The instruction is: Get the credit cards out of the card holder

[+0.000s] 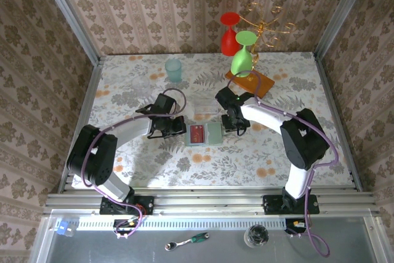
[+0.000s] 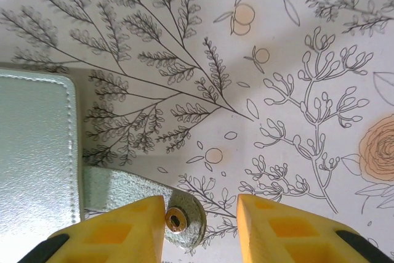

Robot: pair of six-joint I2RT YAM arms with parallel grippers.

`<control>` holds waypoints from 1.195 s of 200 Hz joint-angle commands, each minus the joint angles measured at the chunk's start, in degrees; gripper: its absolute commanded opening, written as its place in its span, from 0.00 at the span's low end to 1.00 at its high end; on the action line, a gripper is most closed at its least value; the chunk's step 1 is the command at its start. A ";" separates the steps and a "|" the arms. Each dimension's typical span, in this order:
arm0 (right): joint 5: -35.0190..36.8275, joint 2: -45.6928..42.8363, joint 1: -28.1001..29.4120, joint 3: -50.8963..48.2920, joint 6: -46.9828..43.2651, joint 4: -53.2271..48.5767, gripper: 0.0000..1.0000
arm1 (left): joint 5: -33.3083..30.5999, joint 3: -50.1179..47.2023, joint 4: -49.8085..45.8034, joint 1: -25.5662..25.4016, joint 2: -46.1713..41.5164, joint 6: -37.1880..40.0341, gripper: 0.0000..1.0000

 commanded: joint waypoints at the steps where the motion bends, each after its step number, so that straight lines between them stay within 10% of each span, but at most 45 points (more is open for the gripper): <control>1: 0.96 -2.52 0.67 2.70 0.37 -3.15 0.38 | 1.84 2.60 -0.88 -0.56 0.63 0.55 0.04; 239: -33.89 5.02 2.67 -0.29 13.50 20.30 0.36 | -0.12 0.86 -0.45 -2.39 7.68 2.20 0.05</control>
